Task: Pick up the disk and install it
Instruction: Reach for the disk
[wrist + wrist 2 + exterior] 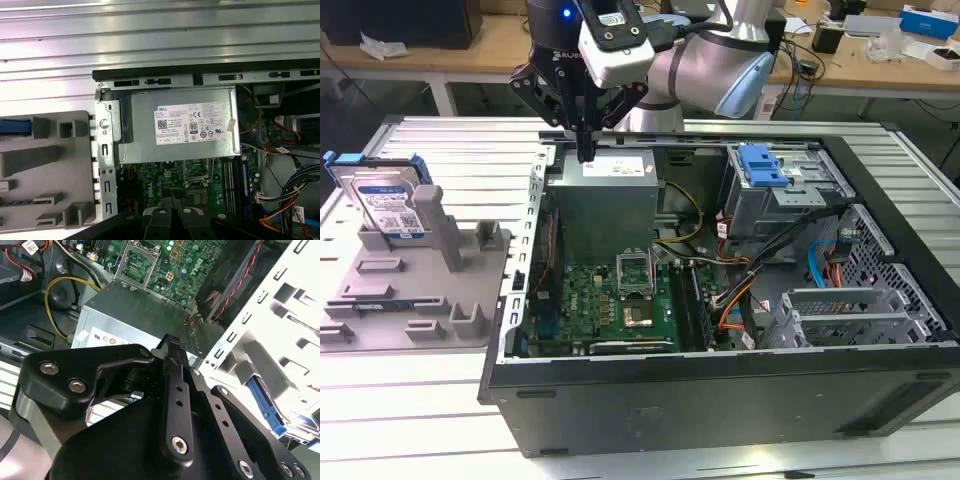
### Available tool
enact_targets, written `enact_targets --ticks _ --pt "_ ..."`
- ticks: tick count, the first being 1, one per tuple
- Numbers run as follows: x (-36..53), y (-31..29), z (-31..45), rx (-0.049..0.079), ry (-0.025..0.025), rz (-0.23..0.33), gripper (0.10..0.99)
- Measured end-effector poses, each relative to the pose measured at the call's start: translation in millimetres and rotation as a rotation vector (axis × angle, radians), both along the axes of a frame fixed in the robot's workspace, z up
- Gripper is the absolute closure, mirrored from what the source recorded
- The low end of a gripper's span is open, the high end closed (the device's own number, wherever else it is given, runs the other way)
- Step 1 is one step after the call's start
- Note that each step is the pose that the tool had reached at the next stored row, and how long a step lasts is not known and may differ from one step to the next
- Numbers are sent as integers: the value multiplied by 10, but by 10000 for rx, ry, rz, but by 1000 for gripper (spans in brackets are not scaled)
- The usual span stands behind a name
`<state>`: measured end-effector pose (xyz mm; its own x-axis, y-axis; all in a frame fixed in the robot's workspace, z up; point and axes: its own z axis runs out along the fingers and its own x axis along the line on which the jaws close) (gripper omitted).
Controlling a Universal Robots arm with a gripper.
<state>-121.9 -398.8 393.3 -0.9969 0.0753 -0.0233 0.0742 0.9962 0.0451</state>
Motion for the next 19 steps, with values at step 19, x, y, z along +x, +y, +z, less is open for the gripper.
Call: enact_targets --ticks 19 --pt "-761 404 -31 -1 1 -1 980"
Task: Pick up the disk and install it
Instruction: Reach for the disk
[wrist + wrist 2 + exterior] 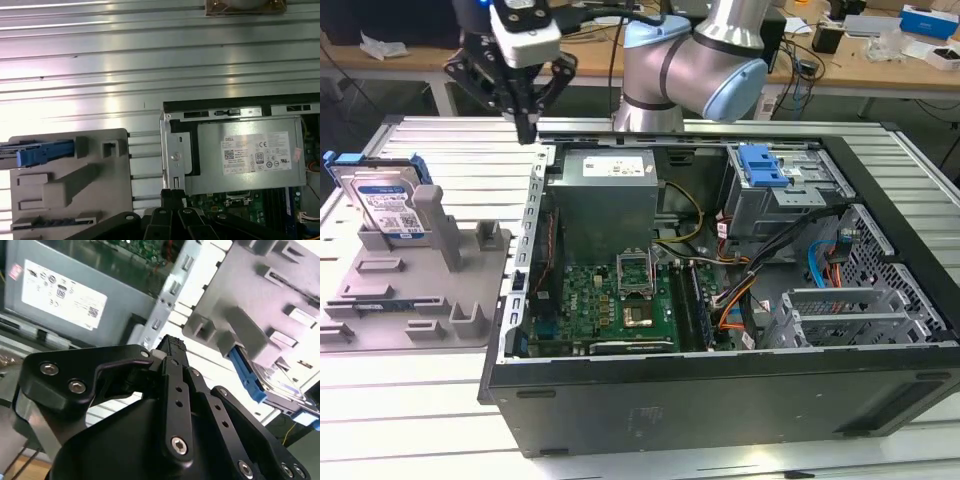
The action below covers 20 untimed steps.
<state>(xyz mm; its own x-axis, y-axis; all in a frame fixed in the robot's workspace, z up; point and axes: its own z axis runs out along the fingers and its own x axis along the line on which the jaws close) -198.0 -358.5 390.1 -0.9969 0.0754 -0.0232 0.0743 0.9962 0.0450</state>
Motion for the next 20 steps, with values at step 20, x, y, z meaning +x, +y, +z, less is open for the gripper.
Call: enact_targets --ticks 20 --pt "-1185 346 -65 0 -1 2 980"
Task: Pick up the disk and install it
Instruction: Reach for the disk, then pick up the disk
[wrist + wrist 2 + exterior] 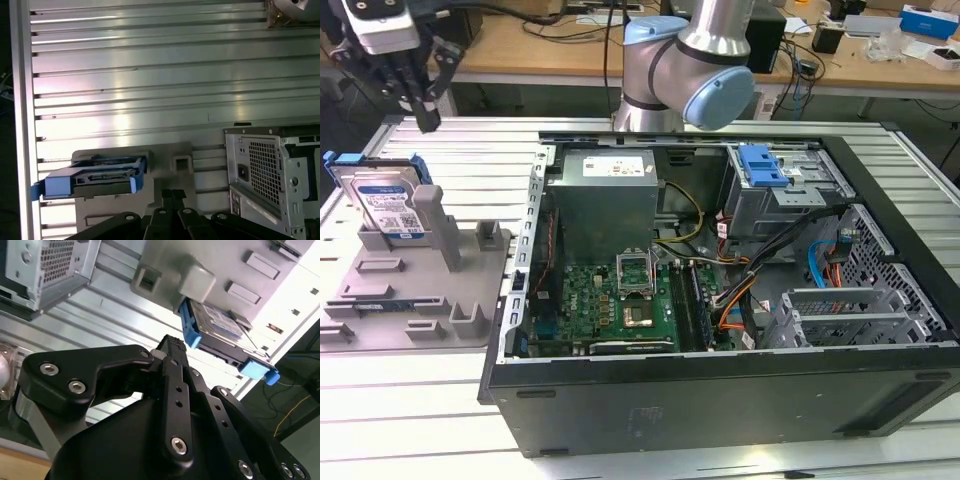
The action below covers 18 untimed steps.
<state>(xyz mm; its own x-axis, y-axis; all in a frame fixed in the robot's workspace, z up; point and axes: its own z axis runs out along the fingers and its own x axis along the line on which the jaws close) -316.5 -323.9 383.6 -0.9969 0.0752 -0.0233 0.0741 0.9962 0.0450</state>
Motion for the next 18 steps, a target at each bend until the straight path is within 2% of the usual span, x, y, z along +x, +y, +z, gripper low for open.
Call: enact_targets --ticks 4,7,8,18 --pt "-186 74 -22 0 14 -1 980" --pt "-329 106 -42 1 54 -1 980" --pt "-334 106 -43 1 76 -1 980" --pt "-335 106 -43 0 138 -1 980"
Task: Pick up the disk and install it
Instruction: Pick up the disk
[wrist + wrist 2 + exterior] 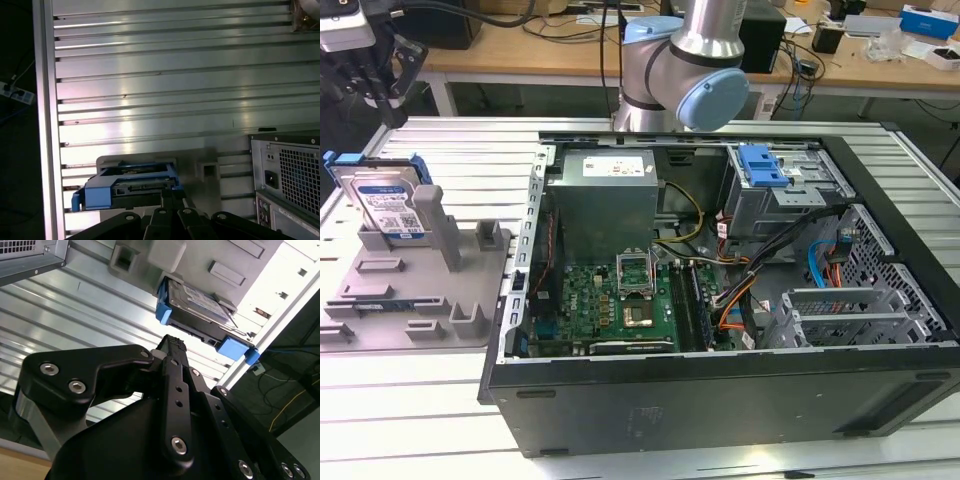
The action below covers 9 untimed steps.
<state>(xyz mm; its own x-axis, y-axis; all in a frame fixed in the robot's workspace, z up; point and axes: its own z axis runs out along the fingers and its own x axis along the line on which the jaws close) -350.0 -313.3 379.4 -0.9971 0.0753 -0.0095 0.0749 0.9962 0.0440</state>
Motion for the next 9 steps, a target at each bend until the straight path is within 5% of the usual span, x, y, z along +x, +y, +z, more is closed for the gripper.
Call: enact_targets --ticks 9 --pt "0 0 0 0 27 0 980"
